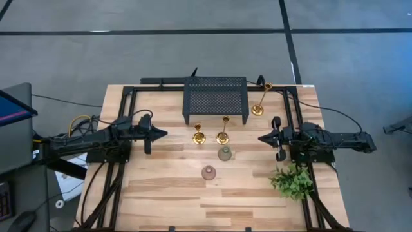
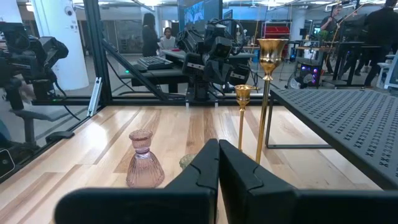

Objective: Pick & Place candle stick holders

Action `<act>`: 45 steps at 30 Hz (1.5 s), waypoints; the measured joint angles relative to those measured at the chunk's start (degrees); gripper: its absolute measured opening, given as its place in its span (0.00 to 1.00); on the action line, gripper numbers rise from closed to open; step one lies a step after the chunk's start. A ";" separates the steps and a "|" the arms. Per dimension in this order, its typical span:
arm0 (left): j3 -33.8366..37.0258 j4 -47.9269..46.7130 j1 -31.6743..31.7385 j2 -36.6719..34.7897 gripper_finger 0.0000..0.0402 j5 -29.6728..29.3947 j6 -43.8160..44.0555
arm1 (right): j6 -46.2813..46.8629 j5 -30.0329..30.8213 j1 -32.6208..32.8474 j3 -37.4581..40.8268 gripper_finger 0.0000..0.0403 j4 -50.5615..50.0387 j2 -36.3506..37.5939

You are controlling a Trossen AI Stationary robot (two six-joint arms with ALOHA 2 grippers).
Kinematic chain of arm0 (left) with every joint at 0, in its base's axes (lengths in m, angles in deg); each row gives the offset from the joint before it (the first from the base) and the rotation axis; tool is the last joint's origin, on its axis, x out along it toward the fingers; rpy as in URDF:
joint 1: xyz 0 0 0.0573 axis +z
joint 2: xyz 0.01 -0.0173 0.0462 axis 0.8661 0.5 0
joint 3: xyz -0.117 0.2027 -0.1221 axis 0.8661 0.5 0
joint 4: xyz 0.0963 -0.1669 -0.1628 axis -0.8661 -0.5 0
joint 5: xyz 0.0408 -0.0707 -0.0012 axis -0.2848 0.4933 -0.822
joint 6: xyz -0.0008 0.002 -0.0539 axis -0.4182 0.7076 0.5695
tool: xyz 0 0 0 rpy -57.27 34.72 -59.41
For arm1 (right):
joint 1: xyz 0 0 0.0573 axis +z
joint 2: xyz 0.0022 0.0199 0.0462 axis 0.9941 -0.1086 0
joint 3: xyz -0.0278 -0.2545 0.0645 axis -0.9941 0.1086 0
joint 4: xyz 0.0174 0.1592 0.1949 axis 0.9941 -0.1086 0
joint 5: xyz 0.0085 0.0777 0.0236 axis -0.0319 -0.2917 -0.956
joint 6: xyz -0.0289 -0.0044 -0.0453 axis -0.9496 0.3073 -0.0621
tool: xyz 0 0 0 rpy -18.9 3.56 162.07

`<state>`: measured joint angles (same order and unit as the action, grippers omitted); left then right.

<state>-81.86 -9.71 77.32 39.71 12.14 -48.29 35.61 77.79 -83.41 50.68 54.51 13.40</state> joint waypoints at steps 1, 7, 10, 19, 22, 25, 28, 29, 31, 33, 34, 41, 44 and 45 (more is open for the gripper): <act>0.01 0.00 0.00 0.00 0.01 -0.01 -0.01 | 0.00 -0.01 0.01 -0.01 0.00 0.01 0.01; 0.02 0.00 -0.01 0.00 0.01 -0.02 0.01 | 0.00 -0.02 0.00 0.01 0.00 0.01 0.00; 0.00 0.00 0.00 0.00 0.01 0.00 0.01 | 0.00 -0.01 0.00 0.01 0.00 0.01 0.00; 0.00 0.00 0.01 0.00 0.01 0.00 -1.96 | 0.00 0.00 0.00 0.00 0.00 0.02 0.00; 0.00 0.00 0.01 0.00 0.01 0.00 -1.56 | -1.89 0.00 -0.08 0.01 0.00 0.02 -0.01; 0.00 0.00 -0.01 0.00 0.01 -0.01 -1.54 | -4.26 0.00 -0.10 0.01 0.00 0.02 -0.01; 0.01 0.00 0.00 0.00 0.01 0.00 -1.54 | -4.45 0.00 -0.10 -0.01 0.00 0.00 0.00; 0.00 0.00 0.01 0.00 0.01 -0.02 -1.54 | -4.50 0.00 -0.10 -0.01 0.00 0.02 -0.01; 0.00 0.00 -0.01 0.00 0.01 -0.02 -1.54 | -4.50 0.00 -0.10 -0.01 0.00 0.01 0.00; 0.00 0.00 -0.01 0.00 0.01 -0.02 -1.54 | -4.50 0.00 -0.16 0.01 0.00 0.04 -0.01; 0.01 0.00 0.00 0.00 0.01 0.00 -1.54 | -4.50 0.02 -0.17 0.01 0.00 0.04 0.01; 0.00 0.24 -0.01 0.00 0.01 -0.02 -1.52 | -3.57 0.02 -0.15 -0.01 0.00 0.07 0.01; 0.00 0.43 -0.01 0.00 0.01 -0.01 -1.53 | -0.67 0.00 -0.15 0.01 0.00 0.07 0.01; 0.00 0.44 -0.01 0.00 0.01 -0.01 -1.52 | 0.14 0.01 -0.15 0.01 0.00 0.08 0.01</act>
<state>-81.86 -9.27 77.31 39.71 12.13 -49.81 35.74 77.81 -83.56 50.69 54.59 13.41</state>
